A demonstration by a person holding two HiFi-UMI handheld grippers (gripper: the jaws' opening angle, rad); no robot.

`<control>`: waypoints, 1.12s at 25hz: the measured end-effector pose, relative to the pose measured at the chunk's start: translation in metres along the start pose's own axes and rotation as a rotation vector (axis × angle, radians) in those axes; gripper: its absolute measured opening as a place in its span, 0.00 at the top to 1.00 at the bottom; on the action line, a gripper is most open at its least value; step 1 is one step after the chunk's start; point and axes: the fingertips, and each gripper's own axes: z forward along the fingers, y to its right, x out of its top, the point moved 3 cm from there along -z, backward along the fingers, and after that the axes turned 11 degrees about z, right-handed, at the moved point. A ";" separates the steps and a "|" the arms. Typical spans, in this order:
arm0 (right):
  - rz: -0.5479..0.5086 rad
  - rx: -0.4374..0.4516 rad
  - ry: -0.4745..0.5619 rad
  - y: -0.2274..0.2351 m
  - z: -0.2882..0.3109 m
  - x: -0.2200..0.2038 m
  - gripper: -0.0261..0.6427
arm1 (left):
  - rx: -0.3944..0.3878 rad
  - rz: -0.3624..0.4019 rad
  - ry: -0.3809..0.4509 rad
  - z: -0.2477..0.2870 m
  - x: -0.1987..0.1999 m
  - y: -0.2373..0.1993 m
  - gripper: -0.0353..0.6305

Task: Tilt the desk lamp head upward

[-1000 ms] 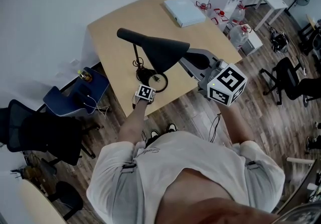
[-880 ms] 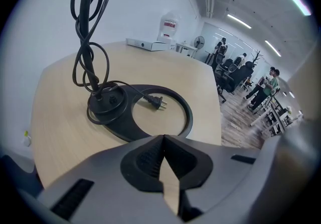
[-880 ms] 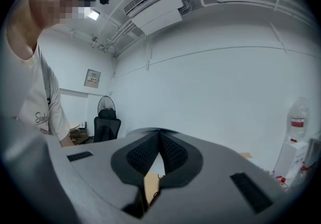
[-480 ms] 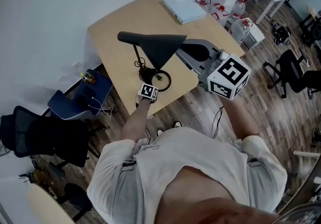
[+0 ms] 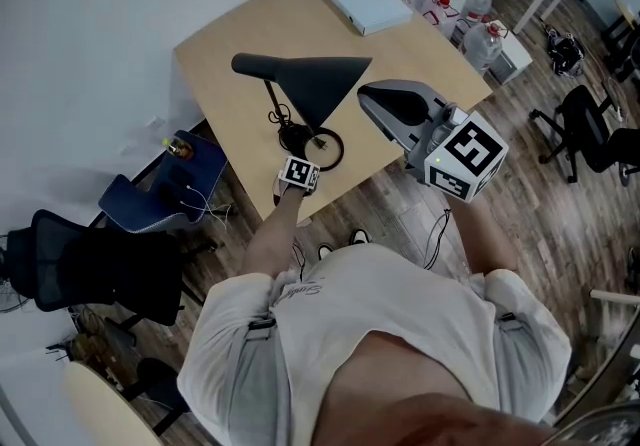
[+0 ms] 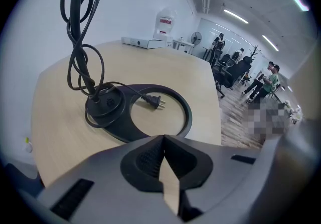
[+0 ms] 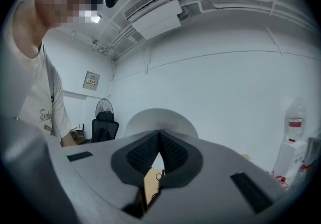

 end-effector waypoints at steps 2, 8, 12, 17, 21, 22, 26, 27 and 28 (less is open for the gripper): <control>0.005 -0.016 -0.023 0.002 -0.004 -0.014 0.97 | 0.005 -0.028 0.010 0.000 -0.001 0.000 0.93; 0.045 -0.055 -0.049 0.007 -0.016 -0.047 0.97 | -0.009 -0.061 0.164 -0.015 0.001 0.010 0.93; 0.079 -0.101 -0.058 0.010 -0.026 -0.072 0.97 | 0.011 -0.095 0.272 -0.052 0.004 0.022 0.92; 0.124 -0.116 -0.096 0.004 -0.027 -0.114 0.97 | 0.048 -0.111 0.464 -0.115 0.023 0.032 0.92; 0.140 -0.130 -0.117 -0.006 -0.028 -0.139 0.97 | 0.094 -0.076 0.552 -0.169 0.027 0.040 0.92; 0.143 -0.131 -0.119 -0.009 -0.028 -0.143 0.97 | 0.107 -0.067 0.575 -0.184 0.029 0.042 0.92; 0.138 -0.122 -0.129 -0.013 -0.025 -0.143 0.97 | 0.126 -0.085 0.698 -0.238 0.042 0.044 0.92; 0.132 -0.118 -0.124 -0.014 -0.023 -0.140 0.97 | 0.133 -0.086 0.723 -0.250 0.046 0.043 0.93; 0.123 -0.115 -0.117 -0.014 -0.021 -0.136 0.97 | 0.143 -0.079 0.743 -0.262 0.050 0.044 0.93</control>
